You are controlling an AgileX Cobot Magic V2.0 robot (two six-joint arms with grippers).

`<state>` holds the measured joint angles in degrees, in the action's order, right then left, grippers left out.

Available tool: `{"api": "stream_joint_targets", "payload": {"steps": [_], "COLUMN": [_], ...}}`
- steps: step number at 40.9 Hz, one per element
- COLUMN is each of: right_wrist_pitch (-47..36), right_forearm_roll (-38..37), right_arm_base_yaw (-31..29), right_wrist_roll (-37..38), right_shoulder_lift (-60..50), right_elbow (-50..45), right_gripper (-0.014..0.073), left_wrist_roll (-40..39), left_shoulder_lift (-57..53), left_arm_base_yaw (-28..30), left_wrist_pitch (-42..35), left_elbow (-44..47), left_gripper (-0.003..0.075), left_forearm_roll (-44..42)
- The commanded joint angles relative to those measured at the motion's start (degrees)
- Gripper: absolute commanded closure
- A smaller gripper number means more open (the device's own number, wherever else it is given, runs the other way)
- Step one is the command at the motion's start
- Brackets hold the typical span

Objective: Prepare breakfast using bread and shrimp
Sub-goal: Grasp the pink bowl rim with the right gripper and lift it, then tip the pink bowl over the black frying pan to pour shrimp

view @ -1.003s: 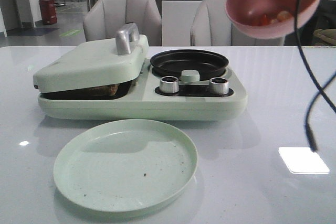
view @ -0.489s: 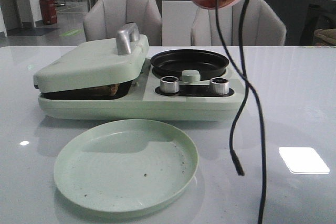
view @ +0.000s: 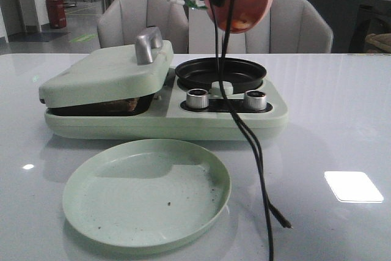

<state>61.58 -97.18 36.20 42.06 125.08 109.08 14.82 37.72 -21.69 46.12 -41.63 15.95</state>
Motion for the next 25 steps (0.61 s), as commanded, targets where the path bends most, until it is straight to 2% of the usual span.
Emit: {"api": "stream_joint_targets", "payload": {"steps": [1,6,13,25], "right_wrist_pitch": [3.6,2.7,5.4,8.8], "right_forearm_roll": [-6.6,-6.6,-6.6,-6.6], "right_arm_base_yaw": [0.0,0.0,0.0,0.6], "right_wrist_roll": [-1.8,-5.7,-9.1,-9.1], "right_shoulder_lift": [-4.4,-4.1,2.0,4.9], "right_elbow": [5.8,7.6,7.6,8.3], "right_gripper": [0.0573,0.0573,0.0573,0.0573], "left_wrist_roll": [-0.6,-0.6,-0.6,-0.6], "left_shoulder_lift": [0.0,0.0,0.0,0.0], "left_arm_base_yaw": [-0.5,-0.5,-0.5,-0.5], "left_wrist_pitch": [-3.7,-3.7,-3.7,-3.7], "left_elbow": [-1.6,-1.6,-1.6,-1.6], "left_gripper": [0.0619,0.0619,0.0619,0.0619], "left_forearm_roll": [1.0,1.0,1.0,1.0]}}
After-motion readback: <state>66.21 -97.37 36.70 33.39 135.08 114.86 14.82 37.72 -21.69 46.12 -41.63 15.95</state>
